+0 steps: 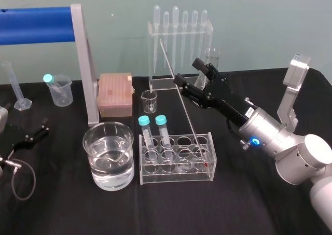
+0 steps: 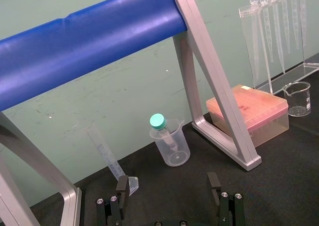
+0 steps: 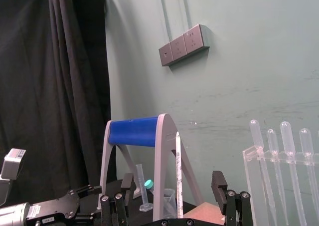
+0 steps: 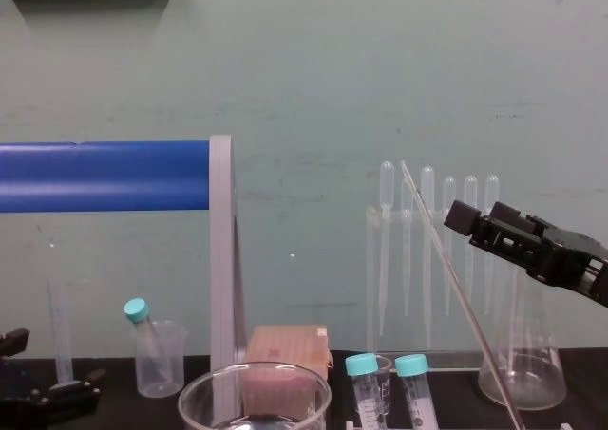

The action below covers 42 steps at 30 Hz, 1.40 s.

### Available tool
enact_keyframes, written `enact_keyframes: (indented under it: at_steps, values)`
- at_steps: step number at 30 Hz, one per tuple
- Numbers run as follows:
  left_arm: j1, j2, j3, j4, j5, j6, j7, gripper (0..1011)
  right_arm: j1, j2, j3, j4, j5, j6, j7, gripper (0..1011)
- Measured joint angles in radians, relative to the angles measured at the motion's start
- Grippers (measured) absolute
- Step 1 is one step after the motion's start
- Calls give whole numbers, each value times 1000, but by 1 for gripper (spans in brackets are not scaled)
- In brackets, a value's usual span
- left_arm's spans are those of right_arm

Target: Hold the thermometer with one hand and immerse one end into the beaker, then reinsert it into the test tube rack.

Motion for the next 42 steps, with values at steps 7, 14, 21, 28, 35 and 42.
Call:
enact_keyframes:
  at_steps: [7, 14, 21, 28, 35, 42]
  values:
    - [0, 0, 0, 0, 0, 0, 0, 1008, 0, 0, 0, 0, 0, 0, 0, 1003]
    - [0, 0, 0, 0, 0, 0, 0, 1008, -67, 23, 34, -124, -132, -2, -234, 1003]
    - [0, 0, 0, 0, 0, 0, 0, 1008, -171, 60, 87, -313, -378, 121, -600, 1003]
    - [0, 0, 0, 0, 0, 0, 0, 1008, -240, 61, 126, -398, -481, 298, -784, 1003]
    - [0, 0, 0, 0, 0, 0, 0, 1008, -266, 39, 151, -382, -481, 343, -799, 1003]
    - [0, 0, 0, 0, 0, 0, 0, 1008, -267, 31, 158, -364, -463, 338, -775, 1003]
